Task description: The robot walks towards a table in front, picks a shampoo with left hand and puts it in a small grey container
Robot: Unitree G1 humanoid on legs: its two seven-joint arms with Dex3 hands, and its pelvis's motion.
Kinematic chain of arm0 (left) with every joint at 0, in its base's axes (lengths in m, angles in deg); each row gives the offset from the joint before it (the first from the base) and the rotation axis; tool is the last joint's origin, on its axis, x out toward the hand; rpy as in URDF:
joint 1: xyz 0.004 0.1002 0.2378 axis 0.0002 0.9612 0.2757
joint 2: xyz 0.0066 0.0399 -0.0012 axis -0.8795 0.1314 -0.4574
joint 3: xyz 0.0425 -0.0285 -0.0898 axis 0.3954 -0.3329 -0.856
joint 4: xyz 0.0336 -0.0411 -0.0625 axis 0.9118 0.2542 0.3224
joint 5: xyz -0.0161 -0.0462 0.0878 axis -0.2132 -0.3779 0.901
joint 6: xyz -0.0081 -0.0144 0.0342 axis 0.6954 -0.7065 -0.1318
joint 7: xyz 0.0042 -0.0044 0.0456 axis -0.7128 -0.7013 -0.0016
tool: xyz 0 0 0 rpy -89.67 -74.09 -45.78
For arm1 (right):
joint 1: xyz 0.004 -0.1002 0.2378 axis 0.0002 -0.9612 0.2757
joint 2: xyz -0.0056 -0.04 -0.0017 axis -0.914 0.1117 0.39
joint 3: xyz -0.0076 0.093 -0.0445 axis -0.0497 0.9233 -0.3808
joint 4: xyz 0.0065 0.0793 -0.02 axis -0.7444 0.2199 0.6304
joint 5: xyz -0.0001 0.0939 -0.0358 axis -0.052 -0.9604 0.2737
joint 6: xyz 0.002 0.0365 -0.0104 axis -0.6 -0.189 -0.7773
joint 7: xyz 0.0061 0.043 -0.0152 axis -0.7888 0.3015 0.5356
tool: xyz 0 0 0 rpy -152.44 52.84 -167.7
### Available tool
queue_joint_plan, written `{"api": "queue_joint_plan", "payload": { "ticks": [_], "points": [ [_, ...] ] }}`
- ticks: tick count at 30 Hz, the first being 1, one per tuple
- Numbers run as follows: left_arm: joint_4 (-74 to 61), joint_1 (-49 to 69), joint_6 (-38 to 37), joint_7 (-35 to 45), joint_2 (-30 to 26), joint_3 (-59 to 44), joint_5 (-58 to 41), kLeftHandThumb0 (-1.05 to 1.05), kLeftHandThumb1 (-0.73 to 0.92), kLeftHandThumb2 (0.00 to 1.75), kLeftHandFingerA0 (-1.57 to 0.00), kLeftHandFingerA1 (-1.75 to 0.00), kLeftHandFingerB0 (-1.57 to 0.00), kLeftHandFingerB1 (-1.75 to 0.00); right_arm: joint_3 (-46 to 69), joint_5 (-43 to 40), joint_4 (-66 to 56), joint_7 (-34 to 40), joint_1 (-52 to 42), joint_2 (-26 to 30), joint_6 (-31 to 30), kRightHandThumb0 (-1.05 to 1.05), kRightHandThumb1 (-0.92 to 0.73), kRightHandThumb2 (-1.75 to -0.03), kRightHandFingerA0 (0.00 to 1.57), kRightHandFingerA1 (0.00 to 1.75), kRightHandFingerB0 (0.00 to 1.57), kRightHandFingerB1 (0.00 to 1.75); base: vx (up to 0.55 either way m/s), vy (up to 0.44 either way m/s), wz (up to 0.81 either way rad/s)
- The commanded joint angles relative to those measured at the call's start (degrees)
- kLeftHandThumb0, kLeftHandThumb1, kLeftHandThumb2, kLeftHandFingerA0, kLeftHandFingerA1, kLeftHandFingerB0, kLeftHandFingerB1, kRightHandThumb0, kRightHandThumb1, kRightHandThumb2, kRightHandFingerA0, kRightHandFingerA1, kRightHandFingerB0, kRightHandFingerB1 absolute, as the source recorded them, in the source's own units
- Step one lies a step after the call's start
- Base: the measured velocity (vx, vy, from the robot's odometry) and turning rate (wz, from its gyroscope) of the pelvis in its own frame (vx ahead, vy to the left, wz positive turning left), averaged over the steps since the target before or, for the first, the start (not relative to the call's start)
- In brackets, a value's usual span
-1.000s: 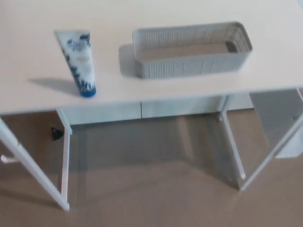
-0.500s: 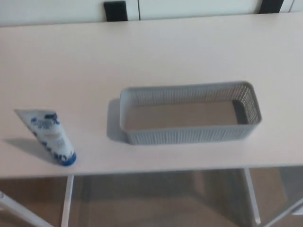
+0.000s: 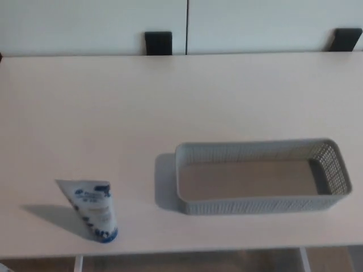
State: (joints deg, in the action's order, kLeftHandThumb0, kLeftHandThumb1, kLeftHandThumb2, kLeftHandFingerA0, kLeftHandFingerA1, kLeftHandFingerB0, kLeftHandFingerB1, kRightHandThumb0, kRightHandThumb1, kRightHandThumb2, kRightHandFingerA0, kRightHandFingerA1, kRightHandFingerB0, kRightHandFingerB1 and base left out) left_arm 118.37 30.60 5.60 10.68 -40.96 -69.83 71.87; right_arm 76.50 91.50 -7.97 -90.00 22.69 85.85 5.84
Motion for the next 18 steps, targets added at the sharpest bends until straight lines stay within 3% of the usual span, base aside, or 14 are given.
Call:
{"api": "queue_joint_plan", "payload": {
  "ticks": [1,2,4,5,6,7,9,10,11,12,16,18],
  "points": [
    [-2.6,1.28,-0.67,6.53,-1.57,-1.08,-2.06,-0.31,0.59,0.58,-0.67,-0.65,-0.14,-0.29,0.45,-0.54,0.06,0.05,-0.63,0.68,-0.1,-0.26,-0.69,-0.61,0.59,0.45,0.35,0.33,0.08,-0.168,0.11],
    [-3.93,2.21,-1.24,7.67,-1.69,-1.65,-2.87,-0.24,0.43,0.9,-0.67,-0.79,0.0,-0.45,0.53,-0.58,0.08,0.21,-0.71,0.63,-0.01,-0.26,-0.69,-0.61,0.59,0.45,0.35,0.33,0.09,-0.171,0.14],
    [-9.7,6.29,-2.32,10.01,-1.97,-2.91,-4.69,-0.24,0.44,0.9,-0.69,-0.79,0.0,-0.44,0.52,-0.47,0.05,0.44,-1.09,0.6,-0.07,-0.26,-0.69,-0.61,0.58,0.45,0.35,0.33,0.05,-0.22,-0.03],
    [-12.02,7.8,-2.03,10.86,-2.06,-3.4,-5.2,-0.29,0.6,0.58,-0.61,-0.54,-0.14,-0.28,0.64,-0.55,0.26,0.35,-1.18,0.54,-0.07,-0.26,-0.69,-0.61,0.58,0.44,0.35,0.33,0.01,-0.207,0.29],
    [-15.19,9.87,-1.74,12.01,-2.23,-4.05,-6.11,-0.29,0.6,0.58,-0.61,-0.54,-0.14,-0.28,0.78,-0.63,0.56,0.22,-1.11,0.46,-0.14,-0.26,-0.69,-0.61,0.58,0.44,0.35,0.33,0.01,-0.19,-0.08],
    [-17.65,11.76,-1.27,13.42,-2.23,-4.82,-7.37,-0.22,0.44,0.9,-0.56,-0.7,-0.01,-0.45,0.81,-0.63,0.55,0.22,-1.49,0.39,-0.02,-0.26,-0.69,-0.61,0.59,0.45,0.35,0.33,0.02,-0.117,-0.09],
    [-21.78,14.47,-0.01,14.84,-2.05,-5.86,-8.56,-0.22,0.44,0.9,-0.57,-0.71,-0.01,-0.45,0.75,-0.5,0.52,0.3,-1.76,0.36,-0.01,-0.27,-0.69,-0.61,0.58,0.45,0.35,0.33,0.0,0.0,0.0],
    [-22.51,15.41,-0.16,15.17,-2.37,-6.18,-8.31,-0.28,0.6,0.58,-0.6,-0.51,-0.13,-0.27,0.28,0.0,0.47,0.78,-1.64,0.26,-0.32,-0.27,-0.69,-0.61,0.57,0.44,0.35,0.33,0.0,0.0,0.0],
    [-24.21,16.82,0.54,16.03,-2.45,-7.12,-9.32,-0.22,0.43,0.89,-0.45,-0.64,-0.01,-0.45,0.0,0.26,0.54,0.57,-1.55,0.25,-0.29,-0.28,-0.72,-0.62,0.56,0.43,0.35,0.33,0.0,0.0,0.0],
    [-25.68,17.88,1.05,16.55,-2.5,-7.7,-9.86,-0.29,0.59,0.58,-0.46,-0.45,-0.15,-0.28,0.03,0.17,0.54,0.39,-1.52,0.23,-0.32,-0.28,-0.72,-0.62,0.57,0.43,0.35,0.33,0.01,0.078,-0.1],
    [-28.55,19.35,2.45,17.14,-2.32,-8.46,-9.91,-0.29,0.59,0.58,-0.46,-0.45,-0.15,-0.28,0.21,-0.09,0.5,0.29,-1.53,0.21,-0.4,-0.28,-0.72,-0.62,0.57,0.43,0.35,0.33,0.01,0.171,-0.09],
    [-33.92,23.63,4.34,19.09,-2.53,-9.49,-11.57,-0.3,0.59,0.58,-0.3,-0.41,-0.15,-0.27,0.56,-0.43,0.47,0.05,-1.99,0.41,-0.39,-0.28,-0.71,-0.62,0.58,0.44,0.35,0.33,0.02,0.326,0.13]
  ]
}}
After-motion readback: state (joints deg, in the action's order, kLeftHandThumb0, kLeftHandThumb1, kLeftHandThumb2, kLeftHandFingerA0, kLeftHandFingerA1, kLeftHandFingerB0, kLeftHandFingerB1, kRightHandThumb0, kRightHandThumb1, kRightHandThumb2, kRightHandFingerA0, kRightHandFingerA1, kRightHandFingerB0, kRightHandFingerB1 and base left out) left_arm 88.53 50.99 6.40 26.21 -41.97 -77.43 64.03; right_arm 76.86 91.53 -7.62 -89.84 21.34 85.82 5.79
